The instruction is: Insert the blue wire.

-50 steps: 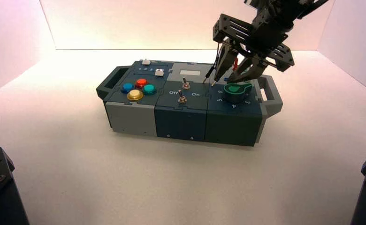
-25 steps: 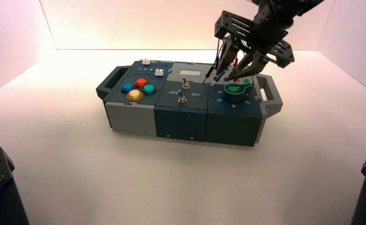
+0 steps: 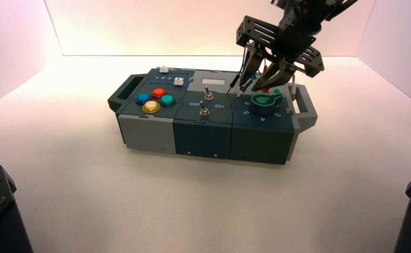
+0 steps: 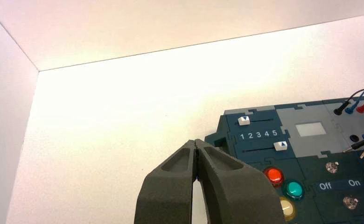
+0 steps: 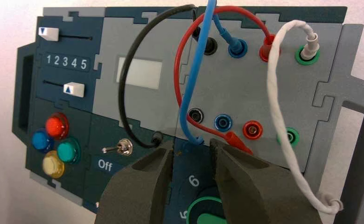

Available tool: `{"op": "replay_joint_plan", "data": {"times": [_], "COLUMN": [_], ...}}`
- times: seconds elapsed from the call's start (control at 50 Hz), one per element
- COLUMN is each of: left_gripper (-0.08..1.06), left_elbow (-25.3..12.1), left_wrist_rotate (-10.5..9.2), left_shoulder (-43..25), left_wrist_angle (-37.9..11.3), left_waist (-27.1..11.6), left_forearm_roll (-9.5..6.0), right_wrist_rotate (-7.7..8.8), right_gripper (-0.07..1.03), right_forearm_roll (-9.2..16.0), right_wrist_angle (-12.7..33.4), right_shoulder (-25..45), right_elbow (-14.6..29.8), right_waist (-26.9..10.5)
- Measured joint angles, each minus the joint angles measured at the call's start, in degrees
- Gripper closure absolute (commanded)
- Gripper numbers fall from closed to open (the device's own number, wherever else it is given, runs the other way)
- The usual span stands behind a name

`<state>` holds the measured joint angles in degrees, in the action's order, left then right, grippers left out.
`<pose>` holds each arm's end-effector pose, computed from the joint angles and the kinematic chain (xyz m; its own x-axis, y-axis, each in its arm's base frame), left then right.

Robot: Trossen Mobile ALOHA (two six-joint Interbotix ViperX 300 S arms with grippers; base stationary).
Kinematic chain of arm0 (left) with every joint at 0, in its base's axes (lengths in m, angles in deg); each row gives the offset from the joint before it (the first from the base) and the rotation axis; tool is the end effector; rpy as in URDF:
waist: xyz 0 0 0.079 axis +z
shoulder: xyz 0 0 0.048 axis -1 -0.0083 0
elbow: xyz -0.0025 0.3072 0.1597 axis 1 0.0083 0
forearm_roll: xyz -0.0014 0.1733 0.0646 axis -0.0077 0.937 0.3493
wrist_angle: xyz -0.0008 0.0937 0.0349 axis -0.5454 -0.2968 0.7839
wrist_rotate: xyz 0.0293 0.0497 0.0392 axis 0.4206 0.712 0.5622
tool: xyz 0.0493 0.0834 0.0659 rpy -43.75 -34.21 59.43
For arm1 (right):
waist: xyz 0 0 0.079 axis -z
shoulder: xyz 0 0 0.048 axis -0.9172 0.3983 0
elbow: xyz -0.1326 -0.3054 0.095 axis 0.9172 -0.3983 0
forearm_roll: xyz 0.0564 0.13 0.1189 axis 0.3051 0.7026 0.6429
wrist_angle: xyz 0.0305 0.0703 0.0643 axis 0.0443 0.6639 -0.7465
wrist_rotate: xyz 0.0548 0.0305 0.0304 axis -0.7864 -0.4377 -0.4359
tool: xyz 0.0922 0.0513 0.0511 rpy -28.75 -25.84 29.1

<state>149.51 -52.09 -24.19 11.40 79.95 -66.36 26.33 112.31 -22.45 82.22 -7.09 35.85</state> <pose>0.2131 -0.0463 0.2270 0.8153 -0.1931 -0.5459 0.2456 0.9691 0.0239 0.2734 0.1876 0.0947 0.3816 0.3623 -0.8504 -0.0249 0.9237 0.3824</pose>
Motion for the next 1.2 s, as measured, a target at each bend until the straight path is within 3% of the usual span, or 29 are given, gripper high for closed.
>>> {"op": "replay_joint_plan", "data": {"times": [0.46, 0.58, 0.74, 1.04, 1.2], "left_gripper": [1.01, 1.01, 1.01, 1.01, 1.01], "left_elbow": [0.0, 0.0, 0.0, 0.0, 0.0], "left_wrist_rotate": [0.0, 0.0, 0.0, 0.0, 0.0], "left_shoulder": [-0.18, -0.18, -0.18, -0.09, 0.0], "left_wrist_angle": [0.26, 0.26, 0.26, 0.35, 0.35], "left_waist": [0.0, 0.0, 0.09, 0.0, 0.0], "left_forearm_roll": [0.0, 0.0, 0.0, 0.0, 0.0], "right_wrist_rotate": [0.0, 0.0, 0.0, 0.09, 0.09], "right_gripper": [0.65, 0.76, 0.99, 0.99, 0.99], "right_forearm_roll": [-0.26, -0.26, -0.26, -0.62, -2.46], "right_wrist_angle": [0.0, -0.09, -0.09, -0.44, -1.05], "right_shoulder": [0.79, 0.88, 1.85, 3.08, 2.2], "right_elbow": [0.97, 1.05, 1.05, 1.76, 1.67], "right_waist": [-0.09, -0.09, -0.09, -0.09, -0.09]}}
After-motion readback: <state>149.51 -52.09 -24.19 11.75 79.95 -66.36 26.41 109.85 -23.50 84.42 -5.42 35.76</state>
